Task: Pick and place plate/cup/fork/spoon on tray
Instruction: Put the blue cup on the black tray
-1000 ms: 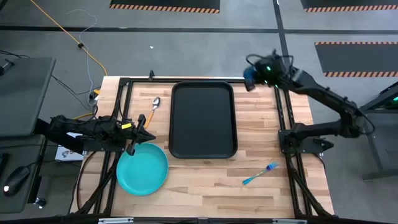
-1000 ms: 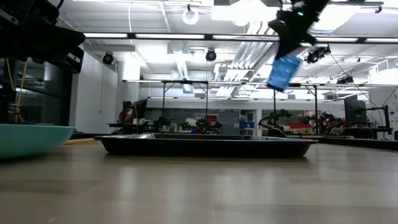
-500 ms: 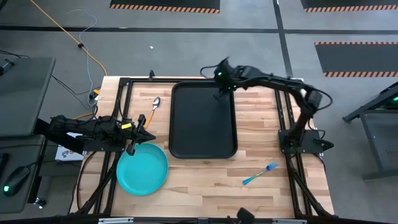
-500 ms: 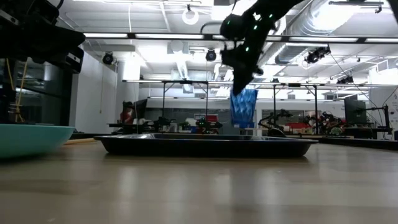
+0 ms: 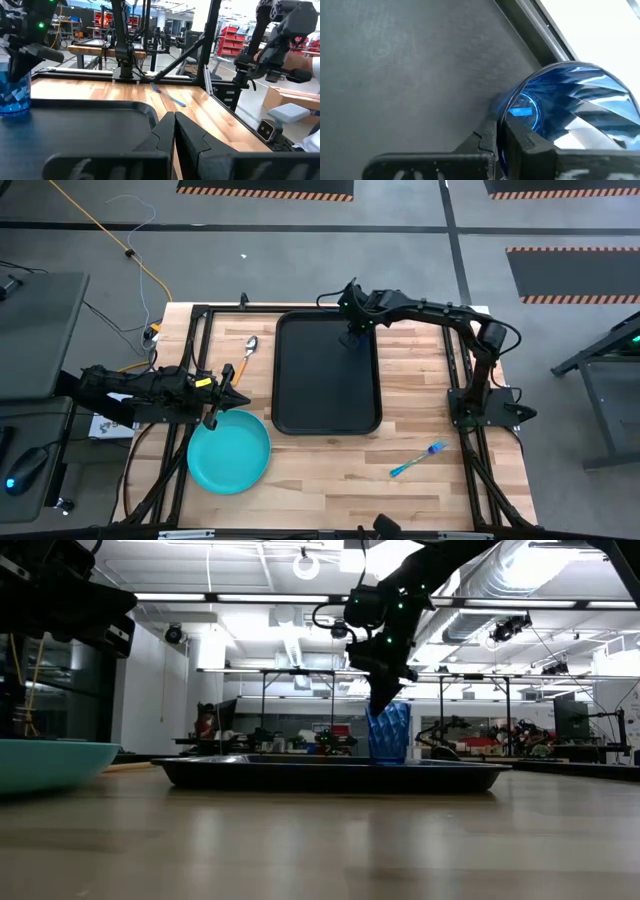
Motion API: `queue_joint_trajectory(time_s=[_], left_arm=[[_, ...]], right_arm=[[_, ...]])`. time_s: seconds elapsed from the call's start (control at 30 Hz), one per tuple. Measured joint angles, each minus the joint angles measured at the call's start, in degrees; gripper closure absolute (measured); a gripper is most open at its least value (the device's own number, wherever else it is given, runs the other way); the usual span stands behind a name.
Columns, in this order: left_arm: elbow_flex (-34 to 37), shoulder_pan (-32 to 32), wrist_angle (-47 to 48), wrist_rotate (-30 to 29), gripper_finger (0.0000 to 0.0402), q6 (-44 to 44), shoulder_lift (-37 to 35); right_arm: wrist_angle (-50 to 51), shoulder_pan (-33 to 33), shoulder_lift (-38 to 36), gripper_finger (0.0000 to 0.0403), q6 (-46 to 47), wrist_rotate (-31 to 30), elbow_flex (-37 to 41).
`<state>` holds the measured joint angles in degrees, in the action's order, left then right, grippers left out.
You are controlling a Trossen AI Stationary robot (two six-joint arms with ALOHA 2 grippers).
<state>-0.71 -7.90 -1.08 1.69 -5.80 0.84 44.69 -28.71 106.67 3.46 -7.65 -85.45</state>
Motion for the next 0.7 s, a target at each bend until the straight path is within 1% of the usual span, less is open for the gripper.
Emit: queue_joint_trajectory(time_s=[0.13,0.47,0.7], left_arm=[[0.0,0.0,0.0,0.0,0.0398,0.0,0.0],[0.0,0.0,0.0,0.0,0.0398,0.0,0.0],[0.0,0.0,0.0,0.0,0.0398,0.0,0.0]], right_arm=[[0.7,0.0,0.0,0.0402,1.4,1.8,0.0],[0.1,0.0,0.0,0.0378,2.3,1.9,0.0],[-1.1,0.0,0.0,0.0376,2.3,1.8,0.0]])
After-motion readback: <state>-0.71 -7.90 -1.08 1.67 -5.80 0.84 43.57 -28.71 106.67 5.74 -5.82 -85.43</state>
